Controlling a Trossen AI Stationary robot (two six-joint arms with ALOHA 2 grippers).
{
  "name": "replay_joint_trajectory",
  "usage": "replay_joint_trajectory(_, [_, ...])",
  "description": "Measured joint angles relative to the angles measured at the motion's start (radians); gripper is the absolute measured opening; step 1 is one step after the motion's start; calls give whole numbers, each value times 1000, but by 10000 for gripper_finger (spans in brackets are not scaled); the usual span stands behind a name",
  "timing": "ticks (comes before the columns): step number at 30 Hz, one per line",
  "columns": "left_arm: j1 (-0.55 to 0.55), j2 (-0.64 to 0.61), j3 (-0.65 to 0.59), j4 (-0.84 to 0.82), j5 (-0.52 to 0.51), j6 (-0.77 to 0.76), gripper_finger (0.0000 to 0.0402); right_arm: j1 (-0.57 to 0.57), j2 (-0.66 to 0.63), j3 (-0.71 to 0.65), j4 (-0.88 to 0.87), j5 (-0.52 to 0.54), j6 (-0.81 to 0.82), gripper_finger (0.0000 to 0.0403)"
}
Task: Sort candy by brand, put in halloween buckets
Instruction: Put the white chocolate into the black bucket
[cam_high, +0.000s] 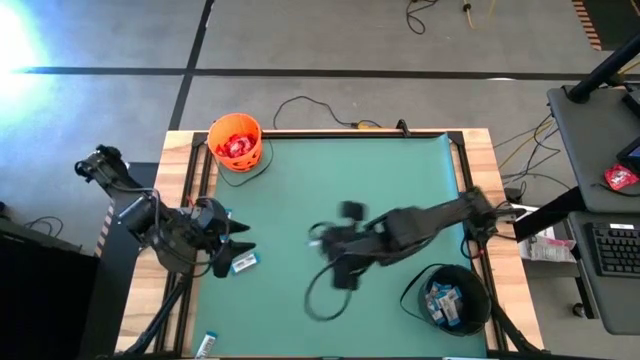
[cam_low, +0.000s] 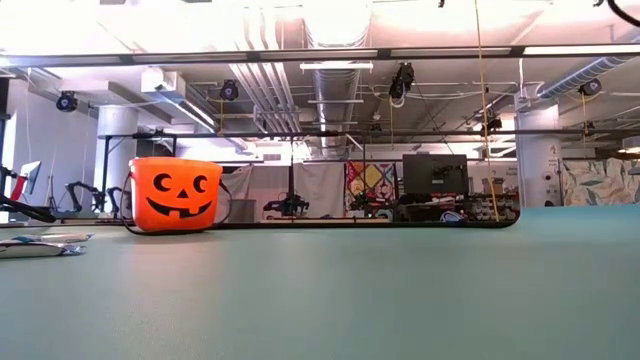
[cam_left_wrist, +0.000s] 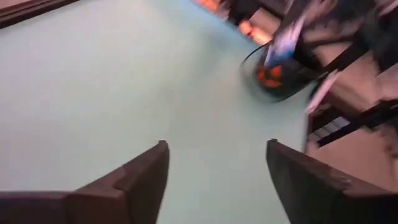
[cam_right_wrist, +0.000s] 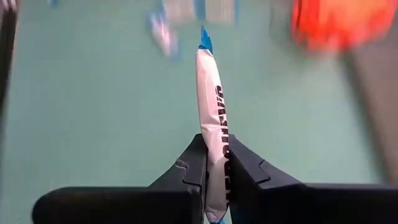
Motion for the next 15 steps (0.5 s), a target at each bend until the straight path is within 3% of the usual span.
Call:
replay_joint_trajectory(3, [0, 19, -4, -80, 9, -20, 280, 10, -64, -5, -242, -98, 297, 27])
replay_joint_trajectory(7, [0, 47, -59, -71, 16, -20, 308, 78, -188, -145, -142, -234, 536, 28])
replay_joint_trajectory(10, [-13, 69, -90, -48, 43, -22, 318, 152, -272, -277, -240, -248, 731, 28])
replay_joint_trajectory(15, [-35, 124, -94, -25, 100, -30, 324, 266, -438, -582, -207, -327, 997, 28])
